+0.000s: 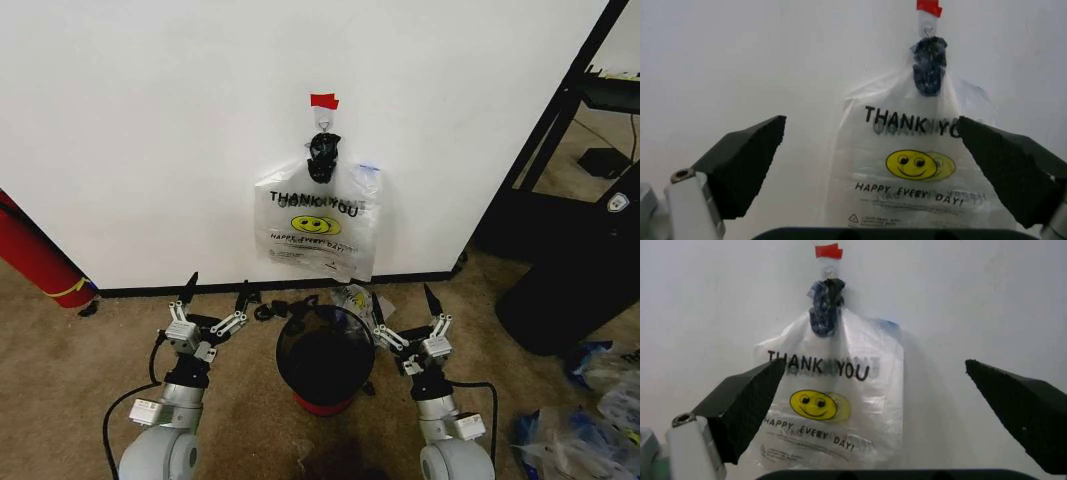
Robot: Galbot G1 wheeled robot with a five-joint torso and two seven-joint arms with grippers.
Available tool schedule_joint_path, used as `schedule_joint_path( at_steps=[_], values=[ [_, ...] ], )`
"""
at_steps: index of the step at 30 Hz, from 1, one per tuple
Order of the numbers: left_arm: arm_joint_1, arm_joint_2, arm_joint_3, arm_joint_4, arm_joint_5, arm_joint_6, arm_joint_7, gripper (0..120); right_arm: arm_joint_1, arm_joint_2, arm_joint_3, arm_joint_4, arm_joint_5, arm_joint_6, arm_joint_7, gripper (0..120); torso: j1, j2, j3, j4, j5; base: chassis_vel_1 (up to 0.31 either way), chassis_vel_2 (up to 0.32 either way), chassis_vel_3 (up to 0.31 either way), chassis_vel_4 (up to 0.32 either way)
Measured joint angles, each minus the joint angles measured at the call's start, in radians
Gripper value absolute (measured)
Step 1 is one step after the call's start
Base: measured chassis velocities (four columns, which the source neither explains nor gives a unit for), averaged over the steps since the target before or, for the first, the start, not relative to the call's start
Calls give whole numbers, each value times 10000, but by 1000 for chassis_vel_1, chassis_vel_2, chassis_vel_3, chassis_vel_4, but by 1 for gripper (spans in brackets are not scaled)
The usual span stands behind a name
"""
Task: Pick up the garbage bag from the wall and place it over the trash bin.
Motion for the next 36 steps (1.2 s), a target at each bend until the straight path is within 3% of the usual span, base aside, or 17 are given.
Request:
schedule_joint_path(
  at_steps=[32, 36],
  values=[
    [-45, -174, 62, 158, 194, -238, 69, 100, 166, 12, -9, -458, 256, 125, 10, 100, 0, 0, 0, 0, 0, 0, 0, 0, 0],
    [51, -134, 52, 140, 190, -348, 66, 100, 444, -132, -271, -594, 1376, -87, -262, 100, 0, 0, 0, 0, -1, 0, 0, 0, 0]
  ],
)
